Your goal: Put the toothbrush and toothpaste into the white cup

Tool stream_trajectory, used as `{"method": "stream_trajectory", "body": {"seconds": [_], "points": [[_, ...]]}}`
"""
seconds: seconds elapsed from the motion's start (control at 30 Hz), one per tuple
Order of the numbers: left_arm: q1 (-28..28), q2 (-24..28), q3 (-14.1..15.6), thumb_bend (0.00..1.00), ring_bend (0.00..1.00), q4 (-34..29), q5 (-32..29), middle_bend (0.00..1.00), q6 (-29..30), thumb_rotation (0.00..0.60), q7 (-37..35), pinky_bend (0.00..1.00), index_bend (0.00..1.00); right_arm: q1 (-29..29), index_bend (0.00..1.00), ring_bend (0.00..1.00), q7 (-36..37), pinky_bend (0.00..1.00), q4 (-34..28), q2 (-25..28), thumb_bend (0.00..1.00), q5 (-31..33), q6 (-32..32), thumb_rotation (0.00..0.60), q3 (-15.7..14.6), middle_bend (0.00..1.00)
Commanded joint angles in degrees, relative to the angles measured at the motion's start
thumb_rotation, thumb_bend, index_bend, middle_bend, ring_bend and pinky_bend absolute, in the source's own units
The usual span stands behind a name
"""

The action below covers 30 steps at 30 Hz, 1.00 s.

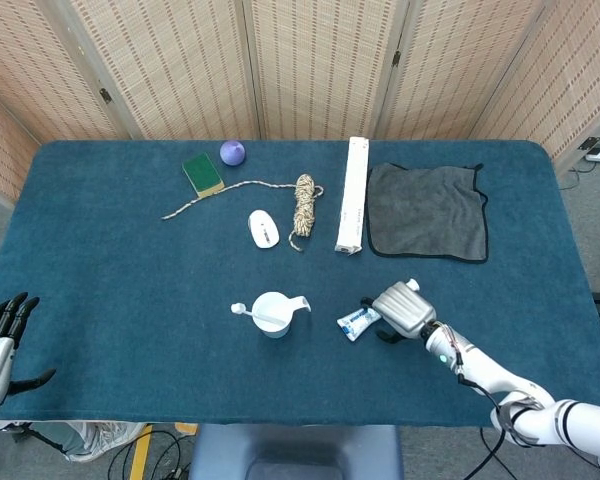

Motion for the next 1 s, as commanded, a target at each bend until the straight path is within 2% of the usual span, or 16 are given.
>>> {"method": "stream_trajectory", "body": {"seconds": [0.03, 0.23, 0.57, 1.0], "points": [[0.09, 0.11, -0.10, 0.12, 0.11, 0.15, -0.27, 0.06, 0.05, 0.600, -0.29, 0.37, 0.09, 0.47, 0.35, 1.00, -1.59, 1.00, 1.32, -1.20, 0.28, 0.38, -0.21, 0.600, 0.01, 0.96], [0.17, 0.26, -0.12, 0.12, 0.11, 0.29, -0.25, 0.06, 0.14, 0.600, -0.65, 0.37, 0.09, 0.96, 0.35, 1.00, -1.52, 1.00, 3.36, -3.38, 0.28, 0.65, 0.37, 0.600, 0.47, 0.96], [0.25, 0.38, -0.13, 0.12, 0.11, 0.35, -0.48, 0.06, 0.07, 0.600, -0.72, 0.37, 0.09, 1.48, 0.35, 1.00, 0.14, 1.00, 3.90, -3.96, 0.28, 0.25, 1.36, 0.600, 0.65, 0.95], [0.36, 0.28, -0.03, 0.12, 0.10, 0.46, -0.66, 0.06, -0.03, 0.600, -0.69, 0.37, 0.09, 2.13, 0.37, 1.00, -1.19, 1.00, 5.86, -5.70, 0.28, 2.41, -1.01, 0.600, -0.08, 0.95]]}}
